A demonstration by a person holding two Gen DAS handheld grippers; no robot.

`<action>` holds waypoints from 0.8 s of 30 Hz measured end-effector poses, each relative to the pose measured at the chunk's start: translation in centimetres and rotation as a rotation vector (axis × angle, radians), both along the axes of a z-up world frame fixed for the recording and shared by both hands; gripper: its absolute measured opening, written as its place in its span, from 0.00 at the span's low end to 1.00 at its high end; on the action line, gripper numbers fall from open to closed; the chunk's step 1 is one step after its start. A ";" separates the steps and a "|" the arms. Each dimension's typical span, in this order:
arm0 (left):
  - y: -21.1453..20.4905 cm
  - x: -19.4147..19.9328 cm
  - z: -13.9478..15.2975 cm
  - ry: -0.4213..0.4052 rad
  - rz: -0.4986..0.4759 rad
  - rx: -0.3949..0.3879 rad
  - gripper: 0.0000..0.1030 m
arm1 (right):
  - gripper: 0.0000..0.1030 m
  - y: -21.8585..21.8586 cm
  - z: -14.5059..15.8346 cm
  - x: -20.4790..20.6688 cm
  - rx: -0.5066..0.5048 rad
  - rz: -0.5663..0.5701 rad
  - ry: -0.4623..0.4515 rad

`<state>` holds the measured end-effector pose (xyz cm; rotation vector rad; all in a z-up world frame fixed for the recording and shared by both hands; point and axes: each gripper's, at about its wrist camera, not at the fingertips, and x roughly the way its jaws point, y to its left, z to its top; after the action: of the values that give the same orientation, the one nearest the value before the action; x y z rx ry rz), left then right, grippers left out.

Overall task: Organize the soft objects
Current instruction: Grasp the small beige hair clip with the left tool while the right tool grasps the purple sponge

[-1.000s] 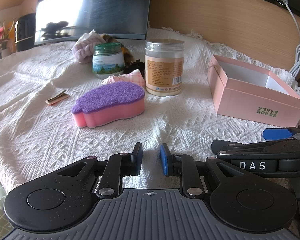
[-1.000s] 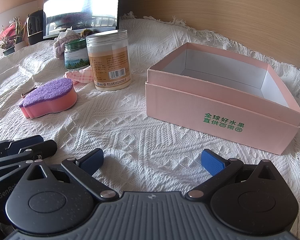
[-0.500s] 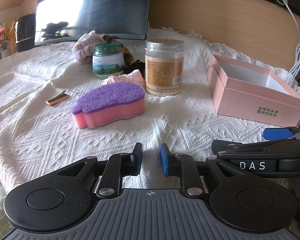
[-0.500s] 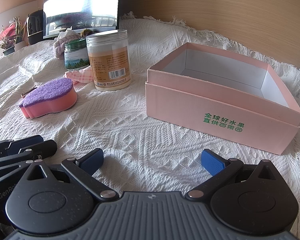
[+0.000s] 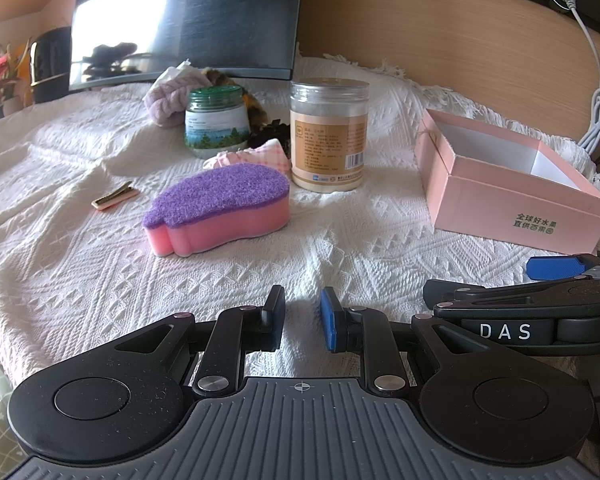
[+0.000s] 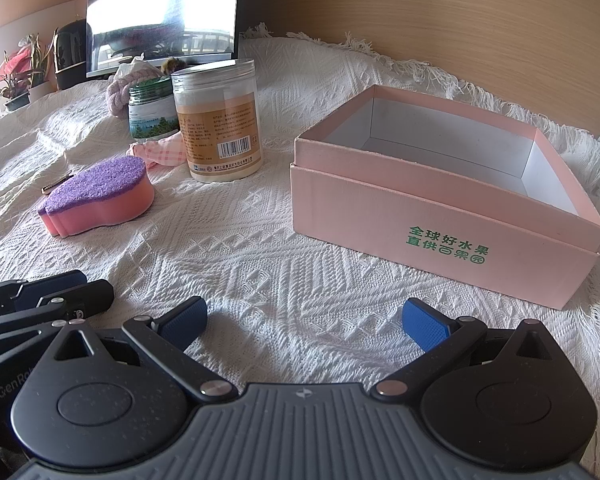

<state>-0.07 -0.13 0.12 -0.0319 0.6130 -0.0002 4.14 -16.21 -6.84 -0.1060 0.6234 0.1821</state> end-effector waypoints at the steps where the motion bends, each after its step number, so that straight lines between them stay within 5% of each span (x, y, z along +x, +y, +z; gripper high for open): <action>1: 0.0 0.0 0.0 0.000 0.000 0.001 0.22 | 1.00 0.0 0.0 0.0 0.000 0.000 0.000; 12: 0.3 0.5 0.3 0.027 -0.024 0.000 0.21 | 1.00 -0.4 -0.1 0.2 0.007 0.013 0.017; 20: 4.1 2.9 2.3 0.203 -0.143 -0.129 0.25 | 1.00 -0.2 0.9 1.9 -0.043 0.064 0.188; 24: 8.1 3.6 5.5 0.172 -0.202 -0.202 0.23 | 1.00 0.3 1.5 2.6 -0.062 0.050 0.248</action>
<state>3.56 7.95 5.63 -0.1667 0.7841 -0.2570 6.78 -15.94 -5.38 -0.1602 0.8743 0.2264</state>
